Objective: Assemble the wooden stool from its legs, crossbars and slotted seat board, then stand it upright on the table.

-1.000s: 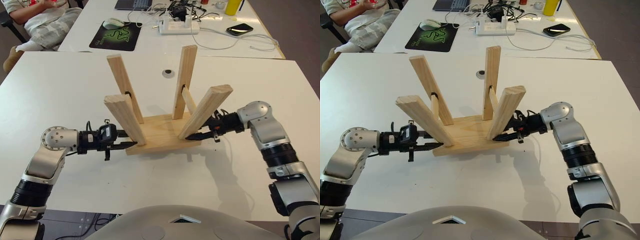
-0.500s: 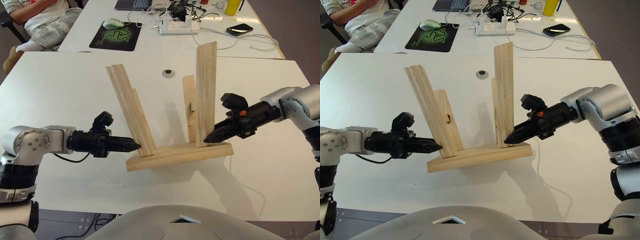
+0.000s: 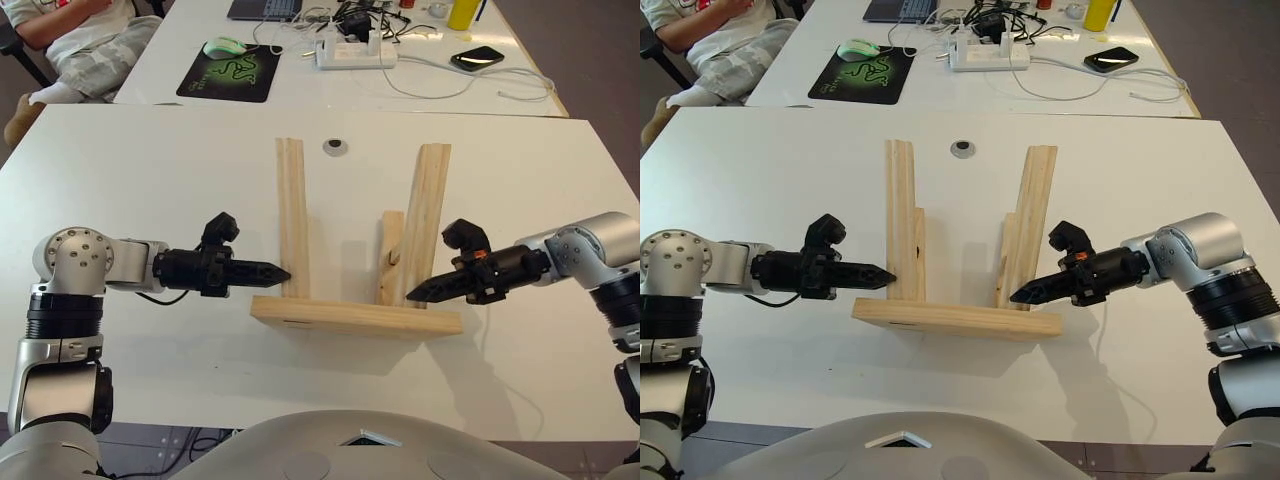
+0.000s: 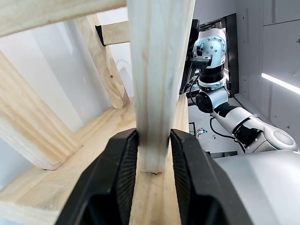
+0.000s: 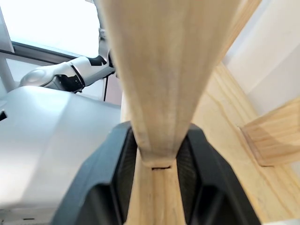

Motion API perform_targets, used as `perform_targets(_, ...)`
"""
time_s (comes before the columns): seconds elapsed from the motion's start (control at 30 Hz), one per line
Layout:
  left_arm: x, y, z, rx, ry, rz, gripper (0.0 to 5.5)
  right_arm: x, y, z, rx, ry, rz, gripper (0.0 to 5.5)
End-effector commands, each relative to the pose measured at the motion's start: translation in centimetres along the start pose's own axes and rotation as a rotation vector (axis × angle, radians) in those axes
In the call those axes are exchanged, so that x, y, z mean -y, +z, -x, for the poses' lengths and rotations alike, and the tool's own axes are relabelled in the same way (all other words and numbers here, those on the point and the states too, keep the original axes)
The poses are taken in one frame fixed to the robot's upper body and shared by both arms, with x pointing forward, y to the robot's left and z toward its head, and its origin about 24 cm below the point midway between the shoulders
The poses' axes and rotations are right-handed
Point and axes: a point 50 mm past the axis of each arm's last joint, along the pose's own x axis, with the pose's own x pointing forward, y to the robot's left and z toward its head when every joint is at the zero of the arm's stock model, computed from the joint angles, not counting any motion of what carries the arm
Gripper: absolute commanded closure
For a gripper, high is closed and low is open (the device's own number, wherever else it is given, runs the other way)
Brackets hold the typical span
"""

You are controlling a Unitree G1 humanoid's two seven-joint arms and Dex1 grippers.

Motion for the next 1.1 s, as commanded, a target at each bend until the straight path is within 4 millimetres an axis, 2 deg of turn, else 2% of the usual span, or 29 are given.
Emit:
perform_targets(0.03,0.8,0.5,-1.3,-0.047,-0.054,-0.042,4.46,0.3,0.8,-1.1,0.019,-0.048,0.066,4.41)
perform_targets(0.07,0.6,0.4,-1.1,-0.045,-0.040,-0.038,4.46,0.3,0.9,-1.1,0.025,-0.050,0.069,4.41)
perform_targets(0.13,0.4,0.4,-0.9,-0.036,-0.012,-0.048,4.46,0.3,1.2,-0.9,0.032,-0.056,0.076,3.88)
perform_targets(0.17,0.3,0.5,-0.8,-0.029,0.000,-0.054,4.10,0.3,1.3,-0.9,0.033,-0.059,0.081,3.63)
perform_targets(0.33,-0.6,2.0,0.1,0.051,0.100,-0.106,3.32,0.6,1.8,-0.4,0.060,-0.094,0.107,2.77)
perform_targets(0.43,-0.9,2.6,1.1,0.095,0.139,-0.124,2.89,0.8,1.9,0.3,0.067,-0.112,0.116,2.73)
perform_targets(0.67,-1.1,2.3,2.9,0.084,0.159,-0.128,2.86,1.0,2.5,2.0,0.099,-0.148,0.126,2.73)
perform_targets(0.9,-2.1,1.8,5.5,0.099,0.295,-0.296,2.86,-0.8,3.9,4.2,0.208,-0.098,0.099,2.73)
perform_targets(1.0,-2.5,1.3,6.4,0.077,0.348,-0.399,2.86,-0.9,3.8,5.2,0.215,-0.139,0.129,2.73)
perform_targets(1.1,-2.0,0.2,7.0,-0.010,0.421,-0.626,2.86,-0.5,2.5,8.9,0.205,-0.359,0.354,2.73)
